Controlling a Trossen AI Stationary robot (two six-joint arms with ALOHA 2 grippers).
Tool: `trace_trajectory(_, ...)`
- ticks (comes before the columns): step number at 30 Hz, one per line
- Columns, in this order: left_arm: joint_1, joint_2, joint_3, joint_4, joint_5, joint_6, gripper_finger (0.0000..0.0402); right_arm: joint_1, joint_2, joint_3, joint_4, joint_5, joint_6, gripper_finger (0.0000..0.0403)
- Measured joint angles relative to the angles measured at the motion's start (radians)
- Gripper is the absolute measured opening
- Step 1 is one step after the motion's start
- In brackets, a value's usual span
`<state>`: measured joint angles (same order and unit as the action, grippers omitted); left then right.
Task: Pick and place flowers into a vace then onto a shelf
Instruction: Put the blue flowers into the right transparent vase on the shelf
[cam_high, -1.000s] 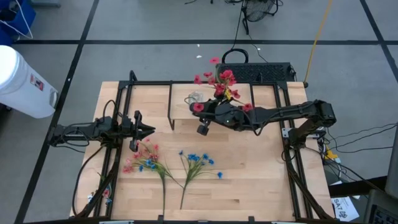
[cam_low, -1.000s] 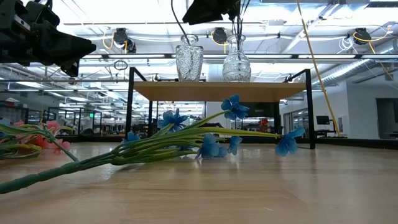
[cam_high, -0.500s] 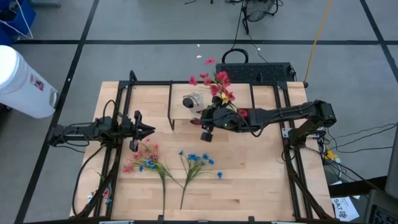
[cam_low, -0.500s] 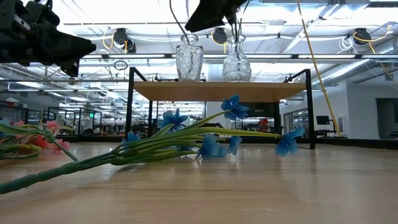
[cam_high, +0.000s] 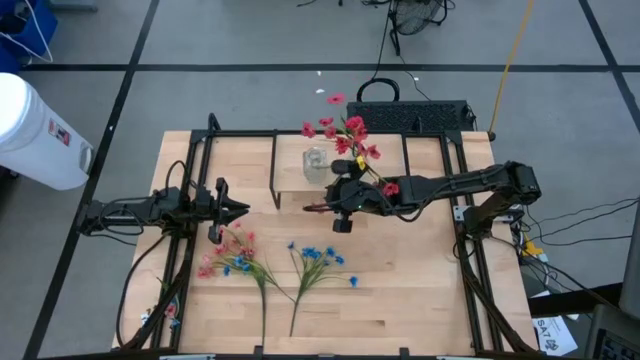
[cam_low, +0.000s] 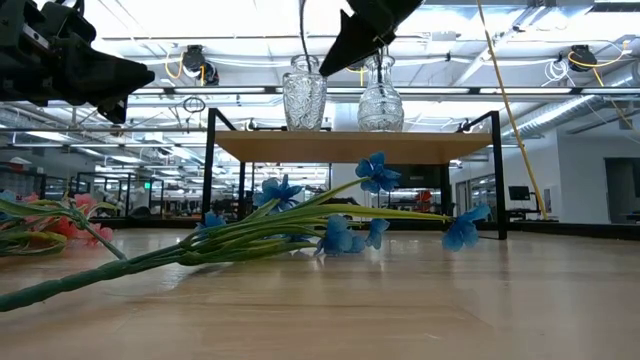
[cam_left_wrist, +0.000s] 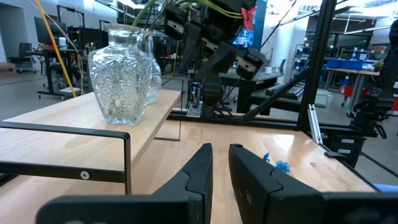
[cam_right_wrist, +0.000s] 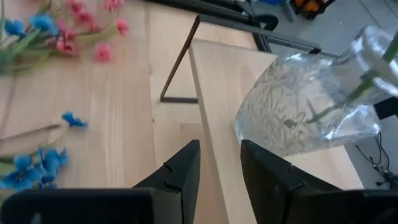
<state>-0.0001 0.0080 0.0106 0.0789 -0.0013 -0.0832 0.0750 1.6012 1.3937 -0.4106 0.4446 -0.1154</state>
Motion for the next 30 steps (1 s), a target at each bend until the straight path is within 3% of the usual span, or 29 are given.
trace_trajectory(10, 0.000, 0.000, 0.000, 0.000, 0.000, 0.000, 0.0058, 0.021, 0.000, 0.000, -0.058, -0.003, -0.097, 0.0102)
trace_trajectory(30, 0.000, 0.000, 0.000, 0.000, 0.000, 0.000, 0.0058, 0.064, 0.000, 0.000, -0.227, 0.002, 0.043, 0.0093)
